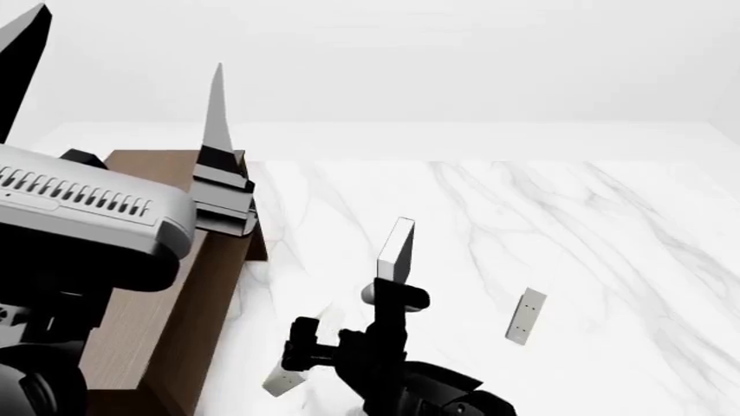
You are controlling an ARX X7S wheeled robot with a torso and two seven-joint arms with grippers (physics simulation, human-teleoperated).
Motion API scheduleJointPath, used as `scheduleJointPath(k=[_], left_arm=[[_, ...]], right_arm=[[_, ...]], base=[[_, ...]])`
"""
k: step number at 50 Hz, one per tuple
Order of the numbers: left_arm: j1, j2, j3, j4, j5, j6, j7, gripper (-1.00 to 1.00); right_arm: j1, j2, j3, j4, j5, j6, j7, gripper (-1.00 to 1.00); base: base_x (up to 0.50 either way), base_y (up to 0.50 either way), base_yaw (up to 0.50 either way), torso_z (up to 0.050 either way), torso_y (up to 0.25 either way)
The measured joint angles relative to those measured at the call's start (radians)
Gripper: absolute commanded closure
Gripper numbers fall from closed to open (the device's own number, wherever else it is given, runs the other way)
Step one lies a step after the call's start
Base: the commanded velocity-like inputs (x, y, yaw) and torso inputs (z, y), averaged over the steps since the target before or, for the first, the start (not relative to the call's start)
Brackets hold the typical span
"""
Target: Pick up the book on the right and place it under the cabinet shelf.
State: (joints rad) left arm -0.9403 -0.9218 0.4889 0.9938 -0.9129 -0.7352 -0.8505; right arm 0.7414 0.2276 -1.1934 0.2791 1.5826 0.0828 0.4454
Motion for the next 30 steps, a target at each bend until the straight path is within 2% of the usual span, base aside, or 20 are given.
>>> scheduleJointPath(k=[14,30], left_arm=[[0.008,-0.015,-0.002,0.003,-0.004,0.017,-0.005,-1.00],[0.010,-0.027,0.001,0.002,-0.007,0.033,-0.008,-1.00]], right_arm=[[0.024,0.057,-0.022,-0.081,-0.067,0.008,0.058,-1.00],[0.074,0.206,-0.049,-0.280,-0.143,0.054,0.170,-1.00]], base=[[0.00,0.00,0.00,0.000,0.000],[0.00,0.00,0.00,0.000,0.000]])
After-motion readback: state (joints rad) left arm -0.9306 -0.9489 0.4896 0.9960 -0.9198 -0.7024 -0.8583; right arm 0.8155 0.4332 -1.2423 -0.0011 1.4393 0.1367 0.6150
